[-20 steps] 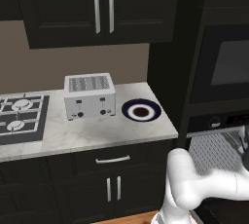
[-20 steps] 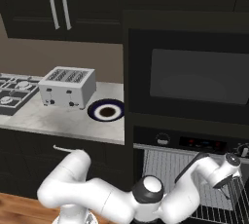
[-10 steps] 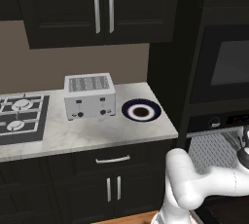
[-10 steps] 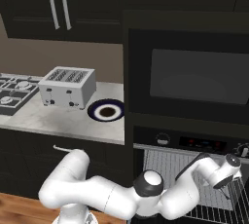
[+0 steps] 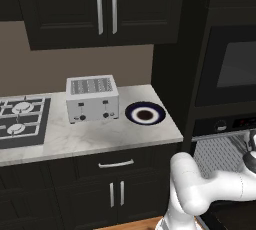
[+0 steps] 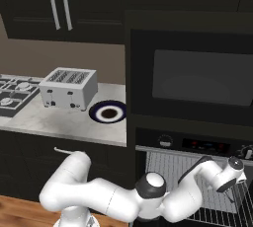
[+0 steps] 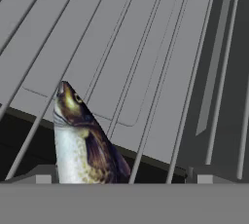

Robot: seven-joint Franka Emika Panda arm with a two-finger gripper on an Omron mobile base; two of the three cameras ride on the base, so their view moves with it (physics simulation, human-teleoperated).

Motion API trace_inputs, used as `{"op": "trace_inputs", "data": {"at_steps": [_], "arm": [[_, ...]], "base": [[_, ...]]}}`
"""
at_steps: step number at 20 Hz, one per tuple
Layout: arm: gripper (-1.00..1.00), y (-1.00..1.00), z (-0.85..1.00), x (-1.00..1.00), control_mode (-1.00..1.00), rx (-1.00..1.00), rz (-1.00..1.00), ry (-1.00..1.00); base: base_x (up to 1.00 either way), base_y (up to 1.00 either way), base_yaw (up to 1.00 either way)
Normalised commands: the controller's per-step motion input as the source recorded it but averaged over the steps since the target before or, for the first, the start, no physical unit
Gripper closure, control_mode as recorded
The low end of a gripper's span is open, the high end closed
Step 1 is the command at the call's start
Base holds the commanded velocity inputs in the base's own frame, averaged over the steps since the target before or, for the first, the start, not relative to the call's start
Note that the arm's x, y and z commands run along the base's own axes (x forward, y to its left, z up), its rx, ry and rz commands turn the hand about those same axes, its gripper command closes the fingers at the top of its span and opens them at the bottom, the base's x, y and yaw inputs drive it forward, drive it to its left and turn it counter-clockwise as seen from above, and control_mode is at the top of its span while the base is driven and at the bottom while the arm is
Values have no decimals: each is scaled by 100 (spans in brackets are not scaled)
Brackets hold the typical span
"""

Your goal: Take the fish from the oven and place it on the plate on the counter.

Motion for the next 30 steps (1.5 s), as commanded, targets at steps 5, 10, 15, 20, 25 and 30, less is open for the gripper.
{"op": "trace_inputs", "data": {"at_steps": [5, 10, 15, 20, 25, 30], "arm": [[-100, 0, -57, 0, -100, 2, 0, 0], [-100, 0, -58, -3, -100, 6, 0, 0], [100, 2, -59, -1, -100, 10, 0, 0], [100, 9, -57, -2, -100, 9, 0, 0], [100, 3, -31, -3, -100, 3, 0, 7], [100, 1, -32, -2, -100, 0, 0, 15]], "base": [[0, 0, 0], [0, 0, 0], [0, 0, 0], [0, 0, 0], [0, 0, 0], [0, 0, 0]]}}
